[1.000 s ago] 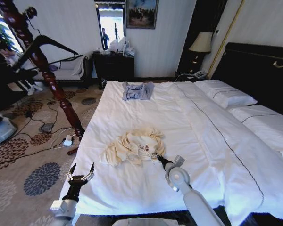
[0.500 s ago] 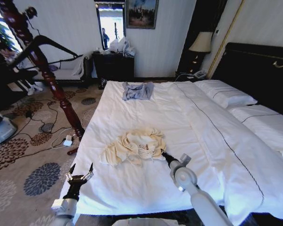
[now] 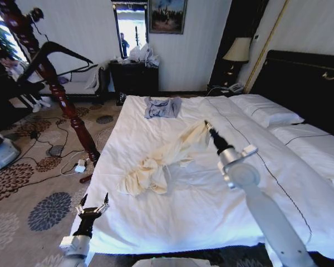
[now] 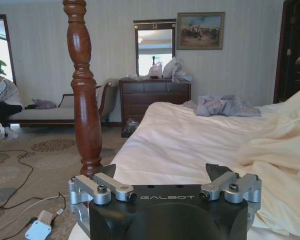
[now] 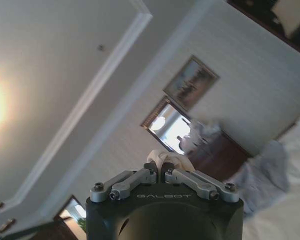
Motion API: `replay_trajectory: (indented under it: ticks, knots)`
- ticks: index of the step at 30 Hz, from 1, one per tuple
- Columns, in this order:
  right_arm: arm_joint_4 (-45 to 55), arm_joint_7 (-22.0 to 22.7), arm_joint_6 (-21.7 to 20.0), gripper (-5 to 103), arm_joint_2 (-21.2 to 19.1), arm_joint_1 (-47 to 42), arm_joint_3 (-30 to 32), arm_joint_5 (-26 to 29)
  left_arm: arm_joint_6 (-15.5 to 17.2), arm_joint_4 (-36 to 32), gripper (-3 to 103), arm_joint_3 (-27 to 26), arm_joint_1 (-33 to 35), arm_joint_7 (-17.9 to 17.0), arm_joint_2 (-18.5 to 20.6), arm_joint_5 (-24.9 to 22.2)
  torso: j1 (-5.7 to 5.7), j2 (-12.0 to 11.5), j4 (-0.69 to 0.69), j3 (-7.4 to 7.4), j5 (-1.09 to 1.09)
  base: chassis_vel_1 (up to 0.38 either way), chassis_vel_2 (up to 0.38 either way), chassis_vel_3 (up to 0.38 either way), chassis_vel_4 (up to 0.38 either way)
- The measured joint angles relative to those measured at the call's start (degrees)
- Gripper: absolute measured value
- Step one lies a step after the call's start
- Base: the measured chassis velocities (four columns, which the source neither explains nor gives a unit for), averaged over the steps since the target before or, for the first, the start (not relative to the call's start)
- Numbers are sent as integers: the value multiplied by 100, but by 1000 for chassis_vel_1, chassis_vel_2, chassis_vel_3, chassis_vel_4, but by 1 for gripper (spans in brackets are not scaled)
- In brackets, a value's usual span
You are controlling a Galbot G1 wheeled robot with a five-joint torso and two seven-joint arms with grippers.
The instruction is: Pick up the clothes from the bed and hang them on the clothes hanger.
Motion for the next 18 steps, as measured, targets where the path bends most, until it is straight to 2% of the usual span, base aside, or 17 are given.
replay_trajectory:
  ticks: [5,8,18]
  knots:
    - [232,-78,18,2,-93,172,175,95,-19,31,100,-14,-1,0,-2,-21,0,0,0,0,0,0,0,0,0]
    - [428,-376,119,2,-182,333,335,249,-25,55,100,-13,-16,1,-7,-24,0,0,-1,0,0,0,0,0,0]
    - [446,-695,213,2,-308,991,305,575,-35,116,100,45,-73,2,-44,7,-1,0,0,0,-1,0,0,0,0]
